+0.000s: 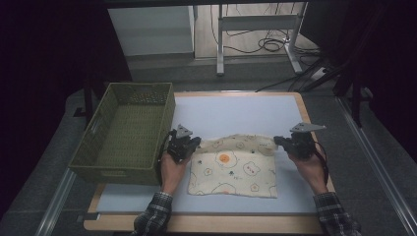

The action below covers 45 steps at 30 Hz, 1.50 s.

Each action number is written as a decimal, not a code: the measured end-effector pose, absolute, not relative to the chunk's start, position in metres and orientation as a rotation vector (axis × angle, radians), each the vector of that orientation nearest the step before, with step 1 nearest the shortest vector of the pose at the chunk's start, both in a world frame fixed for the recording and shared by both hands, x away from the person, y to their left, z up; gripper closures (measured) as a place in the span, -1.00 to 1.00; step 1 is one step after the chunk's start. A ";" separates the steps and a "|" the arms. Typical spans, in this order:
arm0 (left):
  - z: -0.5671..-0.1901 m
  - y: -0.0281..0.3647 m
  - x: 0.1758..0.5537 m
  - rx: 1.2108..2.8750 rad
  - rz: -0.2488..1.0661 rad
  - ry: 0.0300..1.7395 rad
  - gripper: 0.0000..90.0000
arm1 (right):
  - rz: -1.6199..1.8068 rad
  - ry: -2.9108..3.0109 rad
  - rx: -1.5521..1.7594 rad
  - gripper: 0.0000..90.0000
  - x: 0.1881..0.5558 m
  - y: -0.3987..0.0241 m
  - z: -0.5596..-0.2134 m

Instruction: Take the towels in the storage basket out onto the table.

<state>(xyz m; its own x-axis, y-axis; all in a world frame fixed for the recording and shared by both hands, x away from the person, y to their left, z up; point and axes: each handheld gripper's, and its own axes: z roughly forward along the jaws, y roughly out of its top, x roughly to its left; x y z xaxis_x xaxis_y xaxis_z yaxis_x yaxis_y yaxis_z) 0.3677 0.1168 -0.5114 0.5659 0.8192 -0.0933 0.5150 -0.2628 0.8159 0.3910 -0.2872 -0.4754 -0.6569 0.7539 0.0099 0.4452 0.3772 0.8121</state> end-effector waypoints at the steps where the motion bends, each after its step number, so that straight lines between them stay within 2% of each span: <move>1: -0.511 0.117 0.368 1.934 0.444 1.076 0.94 | 1.178 2.286 1.038 1.00 0.387 -0.289 -0.476; 12: -0.513 0.121 0.325 1.886 0.333 1.010 0.93 | 1.204 2.334 0.965 1.00 0.337 -0.294 -0.480; 29: -0.521 0.129 0.269 1.867 0.387 1.020 0.93 | 1.213 2.418 0.902 0.99 0.292 -0.295 -0.493; 40: -0.534 0.142 0.242 1.888 0.335 1.021 0.91 | 1.209 2.486 0.886 0.97 0.268 -0.294 -0.508; 42: -0.537 0.144 0.238 1.898 0.324 1.024 0.76 | 1.223 2.497 0.887 0.87 0.264 -0.296 -0.512; 44: -0.535 0.147 0.235 1.889 0.318 1.032 0.39 | 1.233 2.502 0.898 0.71 0.261 -0.300 -0.512; 45: -0.535 0.147 0.235 1.889 0.318 1.032 0.21 | 1.233 2.502 0.898 0.71 0.261 -0.300 -0.512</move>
